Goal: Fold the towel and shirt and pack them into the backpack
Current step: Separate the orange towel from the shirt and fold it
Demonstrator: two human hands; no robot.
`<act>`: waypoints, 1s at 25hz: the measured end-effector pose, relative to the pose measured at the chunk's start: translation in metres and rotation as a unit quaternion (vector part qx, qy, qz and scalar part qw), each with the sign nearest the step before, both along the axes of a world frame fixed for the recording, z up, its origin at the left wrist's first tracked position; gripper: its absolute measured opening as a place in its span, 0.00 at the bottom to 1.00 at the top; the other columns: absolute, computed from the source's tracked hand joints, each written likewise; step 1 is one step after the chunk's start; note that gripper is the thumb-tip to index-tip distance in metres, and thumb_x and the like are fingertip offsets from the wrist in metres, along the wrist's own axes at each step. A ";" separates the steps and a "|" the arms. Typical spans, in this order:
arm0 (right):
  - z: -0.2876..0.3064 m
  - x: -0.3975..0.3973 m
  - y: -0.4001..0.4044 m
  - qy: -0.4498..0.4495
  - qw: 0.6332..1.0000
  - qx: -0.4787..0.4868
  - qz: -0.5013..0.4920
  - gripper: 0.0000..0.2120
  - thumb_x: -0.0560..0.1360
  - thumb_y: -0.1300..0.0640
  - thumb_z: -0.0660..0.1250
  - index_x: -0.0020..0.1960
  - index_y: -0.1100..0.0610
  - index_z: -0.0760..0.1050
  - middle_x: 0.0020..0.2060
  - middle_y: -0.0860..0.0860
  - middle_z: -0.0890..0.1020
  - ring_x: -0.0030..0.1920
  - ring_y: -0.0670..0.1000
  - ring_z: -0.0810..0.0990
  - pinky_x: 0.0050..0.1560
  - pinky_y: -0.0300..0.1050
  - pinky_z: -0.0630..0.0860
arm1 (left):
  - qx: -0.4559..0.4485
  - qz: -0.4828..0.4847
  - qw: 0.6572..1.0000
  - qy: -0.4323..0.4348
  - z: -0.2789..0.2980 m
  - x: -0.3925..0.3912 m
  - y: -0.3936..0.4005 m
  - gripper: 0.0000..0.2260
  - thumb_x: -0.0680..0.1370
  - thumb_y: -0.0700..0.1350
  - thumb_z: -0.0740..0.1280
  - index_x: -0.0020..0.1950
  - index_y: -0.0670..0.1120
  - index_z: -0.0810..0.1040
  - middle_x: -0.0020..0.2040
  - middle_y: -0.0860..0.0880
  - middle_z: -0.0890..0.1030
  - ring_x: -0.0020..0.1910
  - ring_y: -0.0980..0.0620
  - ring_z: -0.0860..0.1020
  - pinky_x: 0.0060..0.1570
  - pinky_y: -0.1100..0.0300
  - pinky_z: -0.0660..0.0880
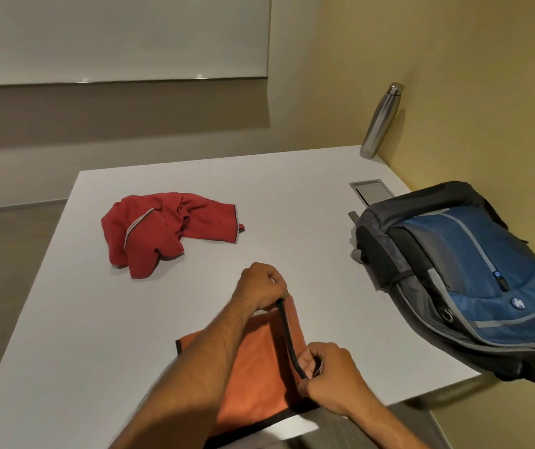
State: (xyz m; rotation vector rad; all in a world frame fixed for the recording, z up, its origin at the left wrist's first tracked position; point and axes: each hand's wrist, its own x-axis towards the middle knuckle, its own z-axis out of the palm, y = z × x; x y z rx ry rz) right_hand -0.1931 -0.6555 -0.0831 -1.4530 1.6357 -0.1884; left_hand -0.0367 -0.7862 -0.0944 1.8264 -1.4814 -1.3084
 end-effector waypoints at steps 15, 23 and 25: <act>-0.036 0.119 0.031 -0.033 0.994 0.026 0.102 0.10 0.62 0.64 0.74 0.41 0.54 0.79 0.35 0.48 0.81 0.35 0.43 0.77 0.34 0.32 0.73 | 0.025 0.127 0.991 -0.043 -0.019 0.145 0.075 0.09 0.68 0.29 0.71 0.41 0.43 0.83 0.37 0.43 0.83 0.35 0.45 0.83 0.37 0.51 0.84; -0.068 0.150 0.034 -0.015 0.992 0.024 0.123 0.07 0.63 0.58 0.75 0.38 0.51 0.78 0.34 0.45 0.81 0.35 0.42 0.77 0.42 0.36 0.78 | -0.017 0.119 0.990 -0.070 -0.058 0.164 0.089 0.14 0.70 0.31 0.74 0.39 0.52 0.82 0.37 0.55 0.78 0.39 0.57 0.78 0.40 0.69 0.77; -0.072 0.149 0.037 -0.030 0.992 0.043 0.112 0.12 0.62 0.51 0.76 0.43 0.54 0.81 0.37 0.46 0.82 0.37 0.42 0.78 0.40 0.35 0.76 | -0.031 0.129 0.988 -0.082 -0.069 0.164 0.092 0.15 0.70 0.30 0.72 0.41 0.52 0.81 0.43 0.54 0.81 0.44 0.55 0.79 0.37 0.76 0.70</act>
